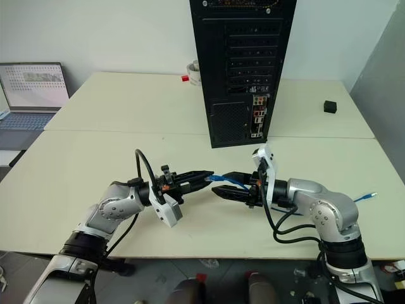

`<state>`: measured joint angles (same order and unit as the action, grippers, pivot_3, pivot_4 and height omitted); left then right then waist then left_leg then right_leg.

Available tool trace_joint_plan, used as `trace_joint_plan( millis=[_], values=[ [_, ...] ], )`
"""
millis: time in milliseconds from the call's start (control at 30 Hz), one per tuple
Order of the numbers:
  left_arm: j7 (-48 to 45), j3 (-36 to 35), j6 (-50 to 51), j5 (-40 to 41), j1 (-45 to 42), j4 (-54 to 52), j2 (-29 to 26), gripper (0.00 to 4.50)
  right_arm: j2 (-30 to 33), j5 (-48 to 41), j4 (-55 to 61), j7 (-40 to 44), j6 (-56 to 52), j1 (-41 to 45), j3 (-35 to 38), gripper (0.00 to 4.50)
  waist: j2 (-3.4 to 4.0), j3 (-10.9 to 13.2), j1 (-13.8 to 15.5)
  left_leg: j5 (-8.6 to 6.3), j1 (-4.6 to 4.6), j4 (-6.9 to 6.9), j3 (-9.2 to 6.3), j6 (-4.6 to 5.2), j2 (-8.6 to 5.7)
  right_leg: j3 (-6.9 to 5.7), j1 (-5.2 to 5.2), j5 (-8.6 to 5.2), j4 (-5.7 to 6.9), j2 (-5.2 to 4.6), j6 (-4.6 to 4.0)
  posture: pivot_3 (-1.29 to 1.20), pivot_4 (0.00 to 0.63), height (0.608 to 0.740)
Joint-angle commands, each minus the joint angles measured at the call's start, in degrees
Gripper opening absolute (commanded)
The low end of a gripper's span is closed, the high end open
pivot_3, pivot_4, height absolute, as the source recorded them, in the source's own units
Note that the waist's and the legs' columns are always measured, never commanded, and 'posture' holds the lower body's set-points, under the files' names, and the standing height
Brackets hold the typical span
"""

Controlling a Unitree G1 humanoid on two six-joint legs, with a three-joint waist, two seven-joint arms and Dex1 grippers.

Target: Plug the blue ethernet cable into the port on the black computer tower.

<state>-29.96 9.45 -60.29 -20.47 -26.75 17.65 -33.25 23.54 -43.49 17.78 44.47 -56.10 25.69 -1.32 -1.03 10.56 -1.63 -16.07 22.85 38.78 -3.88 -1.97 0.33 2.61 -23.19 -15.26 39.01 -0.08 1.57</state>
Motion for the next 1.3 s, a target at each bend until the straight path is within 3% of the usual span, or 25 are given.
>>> trace_joint_plan(
  millis=[33,333,433,767,800,833,867,900,1233,1300],
  values=[
    [2.3,-0.2,-1.3,-0.7,-0.9,-0.6,-1.0,0.28,-0.7,-0.8,0.1,-0.6,1.4,1.3,0.7,2.31,0.00,0.0,0.0,0.00,0.00,0.00,0.00,0.00,0.00,0.00,0.00,0.00,0.00,0.01,0.00,0.00,0.150,0.740],
    [3.7,0.9,-1.9,-1.3,-0.1,-1.6,-1.6,0.28,-1.6,-1.2,-0.8,-1.2,1.4,2.0,0.6,0.30,0.00,0.0,0.0,0.00,0.00,0.00,0.00,0.00,0.00,0.00,0.00,0.00,0.00,0.00,0.00,0.00,0.150,0.740],
    [4.0,1.2,-2.1,-1.4,0.2,-2.0,-1.8,0.28,-1.8,-1.4,-1.0,-1.3,1.2,2.1,0.6,0.00,0.00,0.0,0.0,0.00,0.00,0.00,0.00,0.00,0.01,0.00,0.00,0.00,0.00,0.01,0.00,0.00,0.150,0.740],
    [3.4,2.2,-1.5,-0.7,1.0,-2.4,-2.4,0.28,-1.7,-1.6,-1.4,-1.0,1.2,2.4,0.3,0.00,0.00,0.0,0.0,0.00,0.00,0.00,0.00,0.00,0.00,-0.01,0.00,0.00,0.00,0.01,0.00,0.00,0.150,0.740],
    [3.4,2.3,-1.2,-0.1,1.1,-2.3,-2.4,0.63,-1.6,-1.6,-1.4,-0.9,1.2,2.5,0.3,0.00,0.00,0.0,0.0,0.00,0.00,0.00,0.00,0.00,0.00,-0.01,0.00,0.00,0.00,0.01,0.00,0.00,0.150,0.740],
    [3.0,2.6,-0.4,0.9,1.2,-2.3,-2.4,0.63,-1.6,-1.5,-1.4,-0.9,1.2,2.5,0.3,0.00,0.00,0.0,0.0,0.00,0.00,0.00,0.00,0.00,0.00,-0.01,0.00,0.00,0.00,0.01,0.00,0.00,0.150,0.740],
    [2.6,2.9,0.3,1.9,1.3,-2.4,-2.5,1.01,-1.4,-1.5,-1.5,-0.8,1.3,2.5,0.2,0.00,0.00,0.0,0.0,0.00,0.00,0.00,0.00,0.00,0.01,-0.01,0.00,0.00,0.00,0.01,0.00,0.00,0.150,0.740],
    [2.3,3.1,0.9,2.8,1.4,-2.4,-2.6,1.05,-1.4,-1.4,-1.5,-0.8,1.3,2.5,0.1,0.00,0.00,0.0,0.0,0.00,0.00,0.00,0.00,0.00,0.01,-0.01,0.00,0.00,0.01,0.01,0.00,0.00,0.150,0.740],
    [-4.7,4.1,12.8,11.5,3.0,-5.9,-3.4,3.00,-1.4,-0.5,-1.5,-3.3,3.0,2.5,2.3,0.00,0.01,0.0,-0.1,0.00,0.00,0.00,-0.01,0.00,0.01,-0.01,0.00,0.00,0.01,0.03,0.00,0.00,0.150,0.740],
    [-6.5,2.9,21.6,17.8,4.7,-10.0,-2.6,3.00,-1.6,0.5,-1.0,-5.8,4.6,2.5,4.0,0.00,0.01,0.0,-0.1,0.00,0.01,-0.01,0.00,0.00,0.01,-0.01,0.00,0.00,0.00,0.02,0.00,0.00,0.150,0.740]
  ],
)
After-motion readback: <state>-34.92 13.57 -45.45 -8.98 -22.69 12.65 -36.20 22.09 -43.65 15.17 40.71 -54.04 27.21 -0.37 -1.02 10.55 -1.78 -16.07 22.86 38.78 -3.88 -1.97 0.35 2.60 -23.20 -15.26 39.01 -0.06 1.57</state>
